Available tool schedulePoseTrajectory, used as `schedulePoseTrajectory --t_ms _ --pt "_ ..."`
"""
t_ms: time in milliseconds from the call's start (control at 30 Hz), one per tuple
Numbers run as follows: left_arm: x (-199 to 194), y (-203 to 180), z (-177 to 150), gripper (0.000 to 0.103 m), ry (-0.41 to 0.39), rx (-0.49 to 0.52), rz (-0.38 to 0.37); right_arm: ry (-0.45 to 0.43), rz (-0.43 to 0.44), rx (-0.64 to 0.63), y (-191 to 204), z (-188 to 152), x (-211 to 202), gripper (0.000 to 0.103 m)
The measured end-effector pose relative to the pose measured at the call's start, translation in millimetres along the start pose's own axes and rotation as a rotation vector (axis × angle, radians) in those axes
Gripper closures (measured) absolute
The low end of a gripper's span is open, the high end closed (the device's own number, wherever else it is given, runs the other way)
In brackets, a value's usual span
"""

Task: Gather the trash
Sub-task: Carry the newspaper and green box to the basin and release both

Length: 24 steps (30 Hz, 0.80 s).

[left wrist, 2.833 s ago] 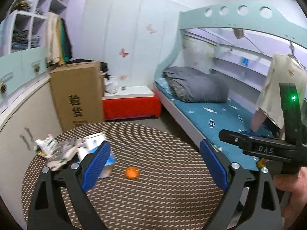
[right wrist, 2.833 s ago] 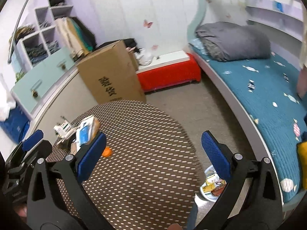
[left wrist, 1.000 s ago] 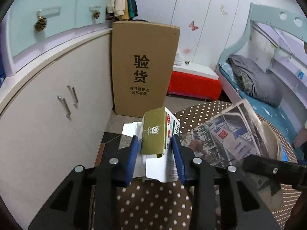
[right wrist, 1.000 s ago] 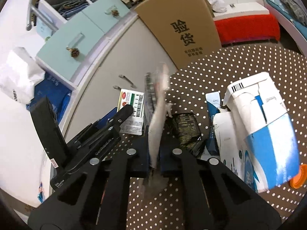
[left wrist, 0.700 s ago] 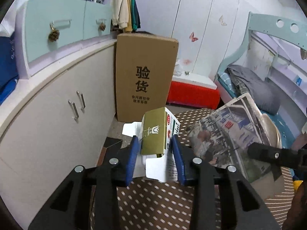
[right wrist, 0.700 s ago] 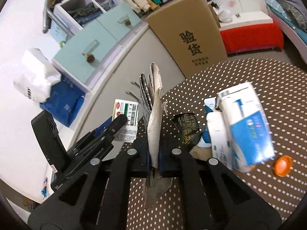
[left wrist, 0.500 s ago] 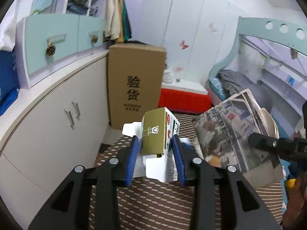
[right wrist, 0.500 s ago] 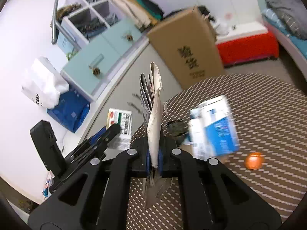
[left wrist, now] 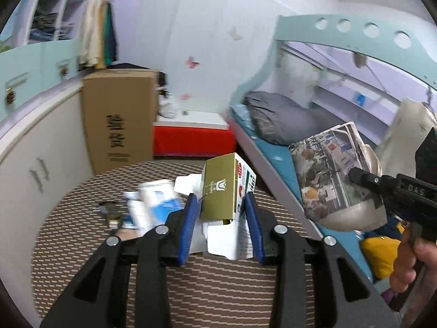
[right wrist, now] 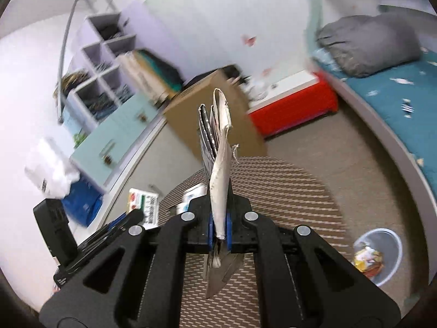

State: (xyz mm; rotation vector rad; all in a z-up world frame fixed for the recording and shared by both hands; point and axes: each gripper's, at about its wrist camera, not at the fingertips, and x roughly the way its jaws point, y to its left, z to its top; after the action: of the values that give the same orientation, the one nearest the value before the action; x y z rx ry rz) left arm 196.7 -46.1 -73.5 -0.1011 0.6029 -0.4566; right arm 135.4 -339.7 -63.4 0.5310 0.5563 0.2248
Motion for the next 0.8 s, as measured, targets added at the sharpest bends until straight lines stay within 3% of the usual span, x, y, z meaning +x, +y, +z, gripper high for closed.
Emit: schedulePoseTrajectory --t_ms 233,400,567,800 --pt "33.4 -82.1 -9.1 0.068 0.074 0.075 -0.135 -0.079 -0.15 0.105 -89.8 -0.7 -64.4 0.097" --pt "67.9 -142.7 -23.7 0.068 0.156 0.128 -0.226 -0.084 -0.25 0.204 -154.0 -13.4 -86.8 0.097" --pt "103.7 -188.4 -40.2 0.068 0.239 0.165 -0.286 -0.064 -0.312 0.278 -204.2 -26.1 -93.3 0.097" --pt "164.4 -238.9 -70.3 0.068 0.381 0.215 -0.306 0.015 -0.385 0.362 -265.4 -44.7 -72.4 0.096"
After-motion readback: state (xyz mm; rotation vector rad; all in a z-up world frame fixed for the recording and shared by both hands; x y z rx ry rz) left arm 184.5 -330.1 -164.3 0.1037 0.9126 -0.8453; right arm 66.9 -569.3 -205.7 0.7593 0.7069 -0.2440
